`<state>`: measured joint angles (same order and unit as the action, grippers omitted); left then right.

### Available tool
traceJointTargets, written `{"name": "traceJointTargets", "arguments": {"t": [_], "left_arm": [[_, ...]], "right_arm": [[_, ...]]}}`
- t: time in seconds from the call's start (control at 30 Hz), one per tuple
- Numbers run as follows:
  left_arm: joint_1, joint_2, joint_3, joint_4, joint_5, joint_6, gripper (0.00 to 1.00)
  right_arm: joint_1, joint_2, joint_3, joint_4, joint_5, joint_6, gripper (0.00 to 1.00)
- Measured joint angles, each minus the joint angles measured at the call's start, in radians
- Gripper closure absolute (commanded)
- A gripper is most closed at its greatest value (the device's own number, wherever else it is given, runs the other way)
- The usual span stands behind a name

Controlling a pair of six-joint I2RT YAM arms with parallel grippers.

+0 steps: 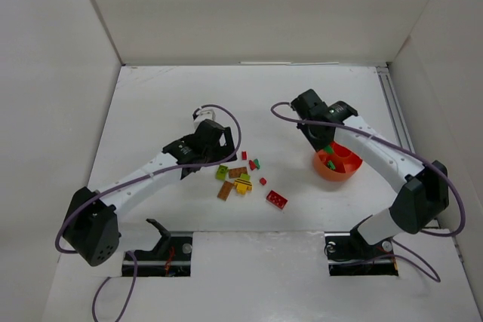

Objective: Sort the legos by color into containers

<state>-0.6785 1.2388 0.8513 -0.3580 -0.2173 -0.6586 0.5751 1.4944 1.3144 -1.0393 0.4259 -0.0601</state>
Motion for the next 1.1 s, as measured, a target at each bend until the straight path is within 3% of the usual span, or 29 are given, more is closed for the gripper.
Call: {"name": "traceJointTargets", "arguments": {"t": [0.47, 0.8, 0.93, 1.1], "left_arm": [[0.008, 0.026, 0.0, -0.001, -0.004, 0.009, 0.0], [0.029, 0.064, 0.016, 0.011, 0.008, 0.033, 0.0], [0.033, 0.083, 0.016, 0.018, 0.021, 0.035, 0.0], [0.033, 0.09, 0.016, 0.019, 0.029, 0.038, 0.0]], "right_arm": [[-0.003, 0.07, 0.123, -0.108, -0.023, 0.047, 0.7], [-0.097, 0.005, -0.055, -0.102, -0.015, 0.154, 0.69], [-0.111, 0.004, -0.06, -0.096, -0.012, 0.169, 0.64], [-0.111, 0.004, -0.06, -0.092, -0.011, 0.172, 0.45]]}}
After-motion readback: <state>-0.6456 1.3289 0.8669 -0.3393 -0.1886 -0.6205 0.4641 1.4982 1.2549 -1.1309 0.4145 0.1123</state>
